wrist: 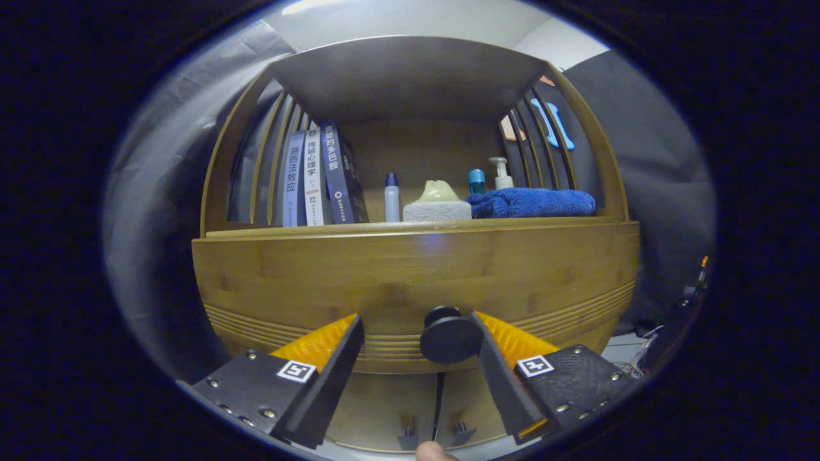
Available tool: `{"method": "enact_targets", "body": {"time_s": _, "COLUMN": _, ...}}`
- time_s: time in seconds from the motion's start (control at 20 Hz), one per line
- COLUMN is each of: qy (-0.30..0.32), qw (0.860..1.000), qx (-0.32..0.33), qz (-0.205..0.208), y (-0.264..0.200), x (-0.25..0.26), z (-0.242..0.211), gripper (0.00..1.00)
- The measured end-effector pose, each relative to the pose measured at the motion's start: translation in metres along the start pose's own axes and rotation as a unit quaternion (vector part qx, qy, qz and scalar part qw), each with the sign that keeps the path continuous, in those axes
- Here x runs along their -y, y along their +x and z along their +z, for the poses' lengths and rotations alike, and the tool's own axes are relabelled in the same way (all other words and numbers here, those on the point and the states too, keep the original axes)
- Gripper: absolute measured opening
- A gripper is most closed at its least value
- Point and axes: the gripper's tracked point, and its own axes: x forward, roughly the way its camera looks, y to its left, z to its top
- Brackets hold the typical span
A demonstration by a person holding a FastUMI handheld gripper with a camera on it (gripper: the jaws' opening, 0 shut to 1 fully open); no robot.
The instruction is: Pull open the drawer, take out the items inside it, and place them on the countertop above the cabinet.
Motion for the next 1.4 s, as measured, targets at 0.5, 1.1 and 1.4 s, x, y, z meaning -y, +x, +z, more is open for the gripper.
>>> {"method": "enact_targets", "body": {"time_s": 0.5, "qy": -0.015, "qw": 1.0, "qx": -0.009, "qz": 0.01, "y": 0.002, "x": 0.001, "z": -0.003, "gripper": 0.99}}
{"method": "enact_targets", "body": {"time_s": 1.1, "qy": -0.007, "qw": 0.999, "qx": 0.019, "qz": 0.044, "y": -0.089, "x": 0.008, "z": 0.118, "gripper": 0.99}}
{"method": "enact_targets", "body": {"time_s": 1.4, "qy": 0.0, "qw": 0.998, "qx": 0.013, "qz": 0.067, "y": -0.13, "x": 0.01, "z": 0.189, "gripper": 0.99}}
